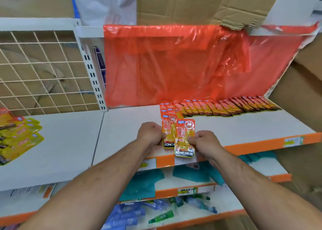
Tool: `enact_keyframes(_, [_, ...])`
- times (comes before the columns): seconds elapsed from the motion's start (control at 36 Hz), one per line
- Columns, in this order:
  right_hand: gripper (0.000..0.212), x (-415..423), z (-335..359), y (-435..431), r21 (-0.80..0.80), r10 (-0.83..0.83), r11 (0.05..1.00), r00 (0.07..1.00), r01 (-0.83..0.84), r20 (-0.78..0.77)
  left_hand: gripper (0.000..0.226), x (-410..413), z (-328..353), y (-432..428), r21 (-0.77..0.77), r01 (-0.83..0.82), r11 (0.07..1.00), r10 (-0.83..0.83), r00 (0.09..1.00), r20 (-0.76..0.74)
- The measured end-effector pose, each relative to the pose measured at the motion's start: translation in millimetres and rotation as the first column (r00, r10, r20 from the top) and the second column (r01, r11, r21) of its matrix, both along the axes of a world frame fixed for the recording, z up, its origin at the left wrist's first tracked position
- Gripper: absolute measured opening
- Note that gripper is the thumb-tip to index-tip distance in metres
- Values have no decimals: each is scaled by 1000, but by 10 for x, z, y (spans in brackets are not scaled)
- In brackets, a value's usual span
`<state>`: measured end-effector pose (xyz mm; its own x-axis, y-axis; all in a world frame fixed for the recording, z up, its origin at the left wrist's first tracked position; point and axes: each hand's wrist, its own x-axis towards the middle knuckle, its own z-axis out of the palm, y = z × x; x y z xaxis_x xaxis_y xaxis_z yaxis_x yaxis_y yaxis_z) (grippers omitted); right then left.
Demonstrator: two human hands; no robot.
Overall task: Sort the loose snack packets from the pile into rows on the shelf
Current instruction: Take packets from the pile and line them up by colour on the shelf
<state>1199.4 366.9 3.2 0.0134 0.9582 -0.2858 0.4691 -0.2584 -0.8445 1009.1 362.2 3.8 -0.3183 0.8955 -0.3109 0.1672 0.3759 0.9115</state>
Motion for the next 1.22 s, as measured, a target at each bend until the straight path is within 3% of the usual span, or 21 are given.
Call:
enact_keyframes(0.31, [29, 317, -40, 643, -32, -63, 998, 998, 62, -16, 13, 305, -175, 908, -24, 57, 998, -57, 998, -3])
enact_keyframes(0.44, [31, 402, -59, 905, -23, -51, 998, 999, 51, -10, 5, 358, -269, 1186, -34, 39, 999, -42, 995, -90])
enact_keyframes(0.53, [28, 430, -109, 1046, -33, -12, 999, 1000, 12, 16, 26, 419, -278, 1254, -50, 25, 998, -32, 991, -133])
enact_keyframes(0.58, [28, 462, -154, 1143, -31, 13, 999, 1000, -13, 23, 25, 463, -298, 1300, -57, 4, 998, -15, 982, -189])
enact_keyframes(0.75, [42, 559, -228, 1400, -18, 99, 995, 995, -99, 16, 6, 580, -326, 1303, -39, -17, 999, -2, 892, -453])
enact_keyframes(1.08, [47, 705, -242, 1682, -25, 264, 964, 964, -264, -11, 19, 809, -279, 1252, -52, -87, 995, 33, 761, -648])
enact_keyframes(1.22, [33, 761, -245, 1725, -52, 295, 954, 955, -296, -14, 17, 865, -258, 1239, -74, -78, 994, 3, 710, -704])
